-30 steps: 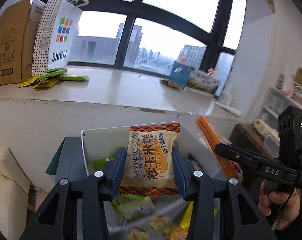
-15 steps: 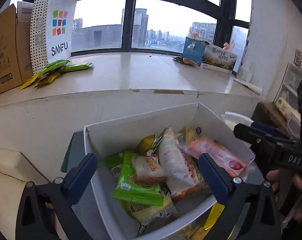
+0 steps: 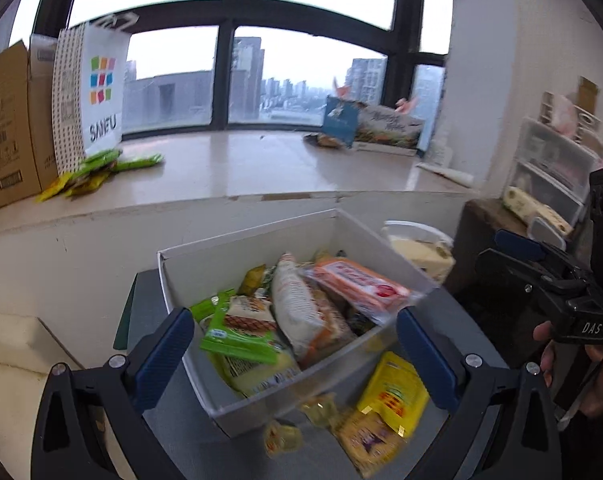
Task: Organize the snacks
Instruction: 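Release both packets into the white box, then grasp the yellow bag with the right tool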
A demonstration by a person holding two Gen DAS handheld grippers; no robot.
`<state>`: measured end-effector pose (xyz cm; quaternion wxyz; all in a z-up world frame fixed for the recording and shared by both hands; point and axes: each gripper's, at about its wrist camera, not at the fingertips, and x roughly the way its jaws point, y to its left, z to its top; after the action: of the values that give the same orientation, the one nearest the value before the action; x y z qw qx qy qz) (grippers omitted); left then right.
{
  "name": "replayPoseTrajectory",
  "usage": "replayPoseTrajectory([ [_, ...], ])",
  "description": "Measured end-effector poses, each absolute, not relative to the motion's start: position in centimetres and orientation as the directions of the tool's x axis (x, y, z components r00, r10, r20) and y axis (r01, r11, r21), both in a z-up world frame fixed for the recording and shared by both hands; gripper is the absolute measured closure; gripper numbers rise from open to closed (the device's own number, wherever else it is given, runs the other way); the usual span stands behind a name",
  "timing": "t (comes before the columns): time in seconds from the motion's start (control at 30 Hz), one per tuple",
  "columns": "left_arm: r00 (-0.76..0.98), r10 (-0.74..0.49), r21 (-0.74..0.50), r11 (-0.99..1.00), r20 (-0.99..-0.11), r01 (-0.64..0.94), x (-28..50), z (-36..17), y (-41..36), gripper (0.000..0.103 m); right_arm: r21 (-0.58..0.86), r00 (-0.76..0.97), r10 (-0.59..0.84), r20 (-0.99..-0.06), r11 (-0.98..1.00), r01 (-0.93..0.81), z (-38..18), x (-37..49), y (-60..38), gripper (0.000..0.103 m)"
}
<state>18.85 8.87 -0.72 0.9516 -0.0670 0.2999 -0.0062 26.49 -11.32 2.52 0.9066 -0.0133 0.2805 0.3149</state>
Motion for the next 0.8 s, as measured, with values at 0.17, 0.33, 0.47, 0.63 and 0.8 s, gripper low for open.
replayPoseTrajectory([
  [0.17, 0.854, -0.105, -0.134, 0.990, -0.509, 0.042, 14.6, 1.4, 6.6, 0.000, 0.121, 0.656, 0.590, -0.470, 0.779, -0.615, 4.1, 22.5, -13.8, 0.000],
  [0.33, 0.870, -0.128, -0.144, 0.987, -0.477, 0.067, 10.6, 1.6, 5.0, 0.000, 0.171, 0.648, 0.625, -0.436, 0.764, -0.622, 4.4, 19.4, -16.4, 0.000],
  [0.47, 0.874, -0.153, -0.176, 0.981, -0.462, 0.079, 7.6, 0.8, 3.8, 0.000, 0.232, 0.631, 0.654, -0.417, 0.748, -0.622, 3.6, 16.4, -18.2, 0.000],
  [0.63, 0.867, -0.188, -0.239, 0.967, -0.462, 0.082, 4.5, -1.1, 2.7, 0.000, 0.292, 0.645, 0.648, -0.405, 0.760, -0.580, 1.5, 12.1, -20.4, 0.000],
  [0.8, 0.856, -0.199, -0.257, 0.963, -0.478, 0.081, 2.3, -2.8, 1.9, 0.000, 0.303, 0.626, 0.639, -0.447, 0.767, -0.565, -0.8, 9.4, -21.4, 0.000],
])
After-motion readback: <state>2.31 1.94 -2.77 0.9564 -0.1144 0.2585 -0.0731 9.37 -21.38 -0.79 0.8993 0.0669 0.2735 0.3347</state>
